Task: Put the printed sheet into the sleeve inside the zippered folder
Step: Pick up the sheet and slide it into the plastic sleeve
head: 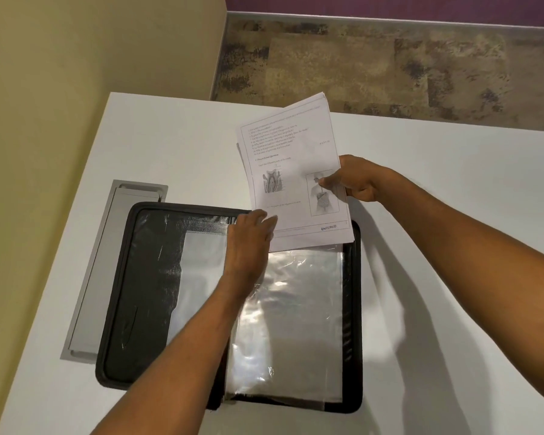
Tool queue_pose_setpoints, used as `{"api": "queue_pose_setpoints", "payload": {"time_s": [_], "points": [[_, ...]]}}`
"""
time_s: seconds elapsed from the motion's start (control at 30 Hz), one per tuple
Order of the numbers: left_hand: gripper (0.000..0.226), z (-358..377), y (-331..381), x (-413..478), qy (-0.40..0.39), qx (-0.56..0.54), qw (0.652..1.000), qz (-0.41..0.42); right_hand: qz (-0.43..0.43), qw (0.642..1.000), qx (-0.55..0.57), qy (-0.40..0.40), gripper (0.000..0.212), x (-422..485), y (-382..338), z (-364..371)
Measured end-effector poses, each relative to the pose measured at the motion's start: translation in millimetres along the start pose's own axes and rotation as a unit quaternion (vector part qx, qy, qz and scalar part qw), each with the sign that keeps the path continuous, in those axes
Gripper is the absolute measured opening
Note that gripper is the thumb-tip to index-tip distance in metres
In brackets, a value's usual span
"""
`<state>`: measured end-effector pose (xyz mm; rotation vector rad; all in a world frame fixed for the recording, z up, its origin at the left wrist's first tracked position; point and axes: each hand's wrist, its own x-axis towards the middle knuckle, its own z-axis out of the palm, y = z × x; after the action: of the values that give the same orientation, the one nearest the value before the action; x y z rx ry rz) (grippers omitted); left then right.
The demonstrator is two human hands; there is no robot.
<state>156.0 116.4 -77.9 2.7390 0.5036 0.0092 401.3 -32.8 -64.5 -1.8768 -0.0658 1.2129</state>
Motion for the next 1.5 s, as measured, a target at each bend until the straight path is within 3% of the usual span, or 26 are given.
{"api": "queue_pose_setpoints", "payload": {"time_s": [0.1, 0.2, 0.57, 0.77, 0.97, 1.1, 1.23, 1.3, 1.37, 1.5], "points": [[0.023, -6, -4, 2, -0.024, -0.023, 0.999, 0.037, 0.009, 1.000, 0.007, 0.010, 0.019, -2, 10, -3], [0.008, -9, -7, 8, -0.043, -0.041, 0.998, 0.027, 0.014, 1.000, 0.025, 0.009, 0.024, -4, 18, -7], [0.016, -7, 4, 14, -0.071, -0.065, 0.994, 0.050, 0.012, 1.000, -0.009, 0.022, 0.027, -3, -18, -16], [0.019, -3, 37, 14, -0.084, -0.078, 0.987, 0.111, 0.012, 0.998, -0.054, 0.012, 0.023, 2, -36, 5], [0.020, -4, 80, 9, -0.097, -0.115, 0.979, 0.137, 0.012, 0.997, -0.073, 0.018, 0.033, 2, -43, 18], [0.024, -2, 96, 6, -0.088, -0.093, 0.982, 0.139, 0.012, 0.996, -0.084, 0.024, 0.032, 0, -43, 22], [0.020, 6, 113, -2, -0.063, -0.010, 0.990, 0.122, 0.023, 0.997, -0.069, 0.024, 0.012, -1, -37, 25], [0.005, 7, 120, -8, -0.068, 0.034, 0.992, 0.100, 0.029, 0.997, -0.061, 0.028, 0.014, 1, -33, 27], [0.020, 12, 125, -12, -0.066, 0.048, 0.993, 0.088, 0.034, 0.998, -0.050, 0.030, 0.017, 3, -29, 28], [0.023, 26, 127, -13, -0.016, 0.027, 0.993, 0.113, 0.044, 0.997, -0.047, 0.038, 0.032, 5, -23, 30]]}}
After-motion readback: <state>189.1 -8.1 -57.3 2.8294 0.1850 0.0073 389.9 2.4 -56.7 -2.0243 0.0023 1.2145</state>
